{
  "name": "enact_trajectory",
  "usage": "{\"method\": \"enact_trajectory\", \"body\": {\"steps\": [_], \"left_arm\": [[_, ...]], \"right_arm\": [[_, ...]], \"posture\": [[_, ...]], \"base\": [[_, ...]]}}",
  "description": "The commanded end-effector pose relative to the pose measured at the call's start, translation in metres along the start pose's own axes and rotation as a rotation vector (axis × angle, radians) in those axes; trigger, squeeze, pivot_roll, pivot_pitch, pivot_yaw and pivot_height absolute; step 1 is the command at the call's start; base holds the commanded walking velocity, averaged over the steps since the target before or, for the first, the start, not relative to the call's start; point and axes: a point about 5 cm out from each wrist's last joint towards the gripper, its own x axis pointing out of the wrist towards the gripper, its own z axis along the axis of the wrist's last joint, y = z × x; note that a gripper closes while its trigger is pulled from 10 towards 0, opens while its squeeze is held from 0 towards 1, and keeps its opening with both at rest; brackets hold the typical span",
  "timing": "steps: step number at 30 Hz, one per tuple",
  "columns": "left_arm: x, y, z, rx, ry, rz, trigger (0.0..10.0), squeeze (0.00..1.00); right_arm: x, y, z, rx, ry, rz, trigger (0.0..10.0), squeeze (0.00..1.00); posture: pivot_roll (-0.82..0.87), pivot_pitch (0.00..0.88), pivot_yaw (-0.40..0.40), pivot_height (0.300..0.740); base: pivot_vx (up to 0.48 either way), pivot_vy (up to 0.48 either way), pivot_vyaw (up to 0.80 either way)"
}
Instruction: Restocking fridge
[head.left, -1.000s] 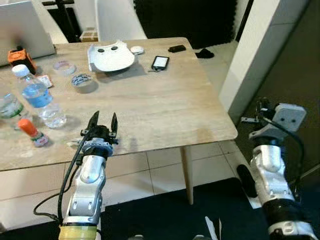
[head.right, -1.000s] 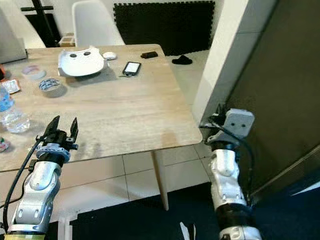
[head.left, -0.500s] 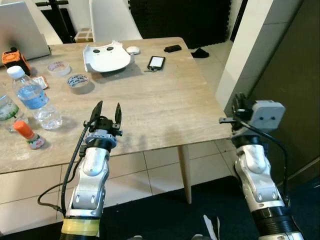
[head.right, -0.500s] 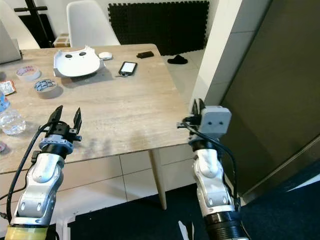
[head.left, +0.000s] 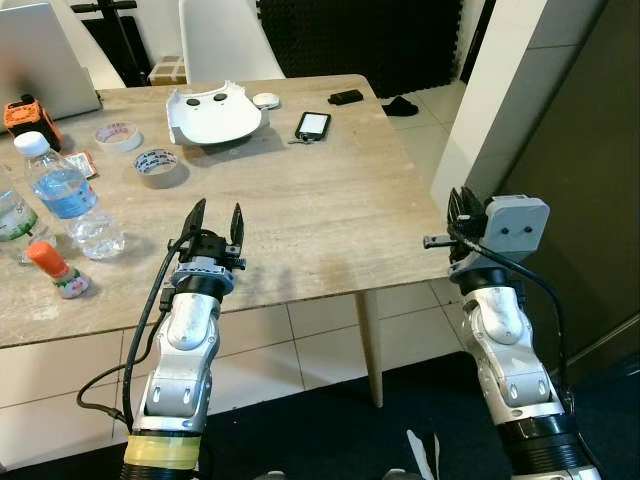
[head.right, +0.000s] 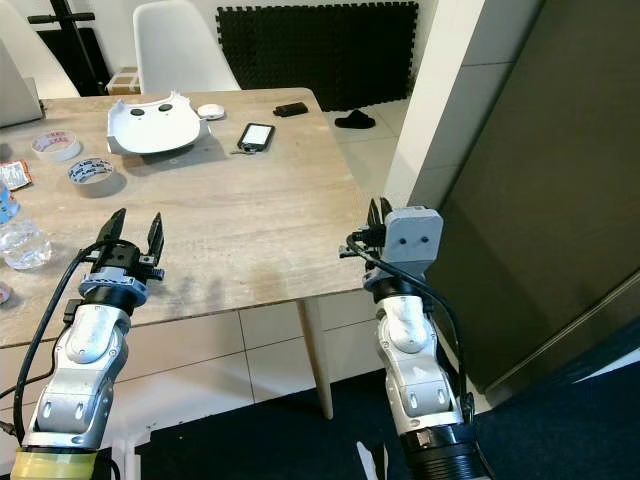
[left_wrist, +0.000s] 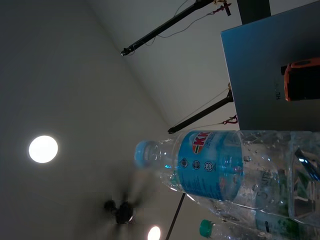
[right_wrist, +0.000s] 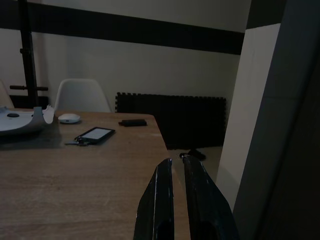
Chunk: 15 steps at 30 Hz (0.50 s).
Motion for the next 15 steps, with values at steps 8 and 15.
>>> {"method": "enact_trajectory", "body": {"steps": [8,15], "left_arm": [[0.0032,-0.005,-0.0003,-0.011,0.008,-0.011,10.0,0.0],[0.0045,-0.0062,0.0018,-0.015,-0.002,-0.013,10.0,0.0]], "right_arm": [[-0.001,-0.0014,0.0009,0.004,0.018,-0.011,10.0,0.0],[0.0005,-0.0008,0.0019,0.007,0.016,-0.011,10.0,0.0]], "posture": [[0.04,0.058,-0.049,0.74],[0.04,0.044,-0.043,0.74]], "base": [[0.0,0.0,0.0],[0.0,0.0,0.0]]}}
